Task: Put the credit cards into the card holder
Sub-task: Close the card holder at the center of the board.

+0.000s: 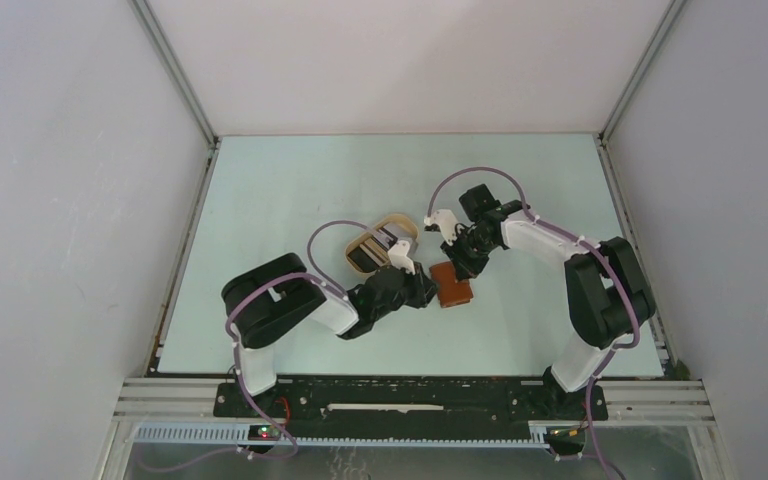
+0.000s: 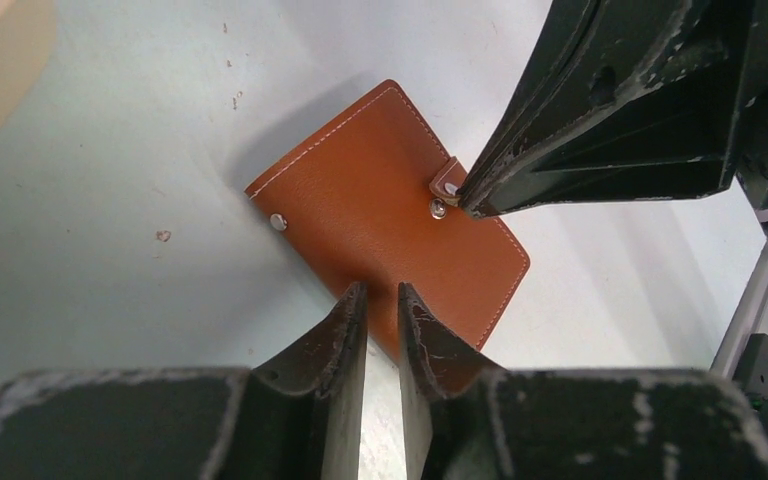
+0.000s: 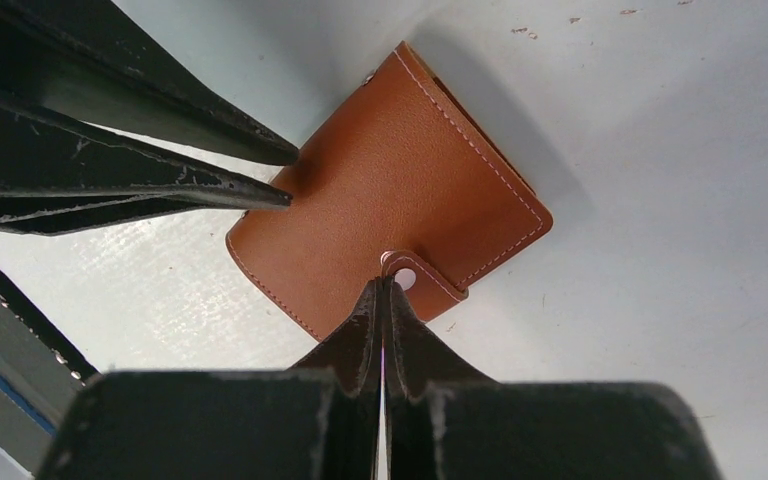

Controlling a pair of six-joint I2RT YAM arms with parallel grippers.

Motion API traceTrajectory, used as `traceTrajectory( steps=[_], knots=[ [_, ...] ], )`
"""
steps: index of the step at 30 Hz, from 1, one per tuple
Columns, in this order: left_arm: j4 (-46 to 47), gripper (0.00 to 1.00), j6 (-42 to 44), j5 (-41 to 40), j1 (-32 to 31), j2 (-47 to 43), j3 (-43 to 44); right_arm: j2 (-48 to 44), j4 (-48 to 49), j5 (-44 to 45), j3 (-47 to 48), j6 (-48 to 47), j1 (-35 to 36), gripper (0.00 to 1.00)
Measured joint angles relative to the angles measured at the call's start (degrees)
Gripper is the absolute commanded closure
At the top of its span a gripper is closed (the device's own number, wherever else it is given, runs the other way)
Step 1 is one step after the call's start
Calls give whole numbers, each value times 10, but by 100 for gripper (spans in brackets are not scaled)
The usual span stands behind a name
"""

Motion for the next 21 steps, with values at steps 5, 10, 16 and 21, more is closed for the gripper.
traceTrajectory(
  steps=[5, 10, 16, 21],
  knots=[
    [0, 79, 2, 2, -1, 4, 5, 4, 0, -2, 0, 0, 3, 100],
    [0, 81, 2, 6, -1, 6, 6, 4, 0, -2, 0, 0, 4, 100],
    [0, 81, 2, 10, -1, 8, 10, 4, -4, -2, 0, 0, 4, 100],
    [0, 82, 2, 11, -1, 8, 10, 5, -4, -3, 0, -1, 5, 100]
  ],
)
